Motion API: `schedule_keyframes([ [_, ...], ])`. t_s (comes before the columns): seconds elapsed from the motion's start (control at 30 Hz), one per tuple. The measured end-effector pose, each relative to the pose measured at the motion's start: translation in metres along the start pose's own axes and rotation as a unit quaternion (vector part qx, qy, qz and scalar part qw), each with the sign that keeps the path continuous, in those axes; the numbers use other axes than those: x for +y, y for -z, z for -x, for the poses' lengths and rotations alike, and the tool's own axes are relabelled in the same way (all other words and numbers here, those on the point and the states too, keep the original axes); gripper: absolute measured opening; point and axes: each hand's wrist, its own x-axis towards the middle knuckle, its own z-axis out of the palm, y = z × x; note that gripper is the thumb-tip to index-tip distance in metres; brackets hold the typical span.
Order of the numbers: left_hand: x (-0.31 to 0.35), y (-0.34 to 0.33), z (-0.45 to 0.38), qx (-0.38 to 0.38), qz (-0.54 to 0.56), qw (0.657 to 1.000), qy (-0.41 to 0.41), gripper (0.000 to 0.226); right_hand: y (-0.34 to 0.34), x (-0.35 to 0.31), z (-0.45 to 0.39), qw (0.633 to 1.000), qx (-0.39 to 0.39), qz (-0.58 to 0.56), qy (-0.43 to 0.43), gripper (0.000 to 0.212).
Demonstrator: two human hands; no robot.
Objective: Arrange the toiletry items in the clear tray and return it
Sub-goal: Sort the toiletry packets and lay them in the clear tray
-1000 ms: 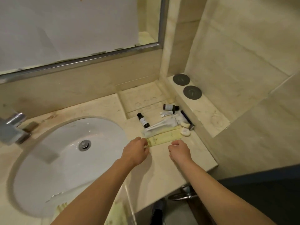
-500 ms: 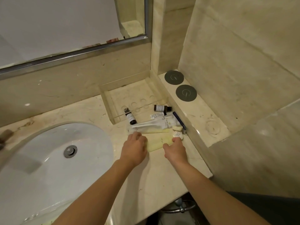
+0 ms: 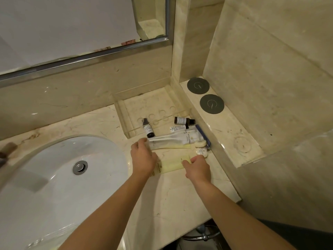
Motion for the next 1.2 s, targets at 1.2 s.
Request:
schedule_keyframes([
  [1.2,-0.008,0.057,0.003,-0.135,0.352,0.896,0.235,0.018,-0.007,-0.012,0.023,0.982,-0.071,-0.173,-0.01,0.013],
])
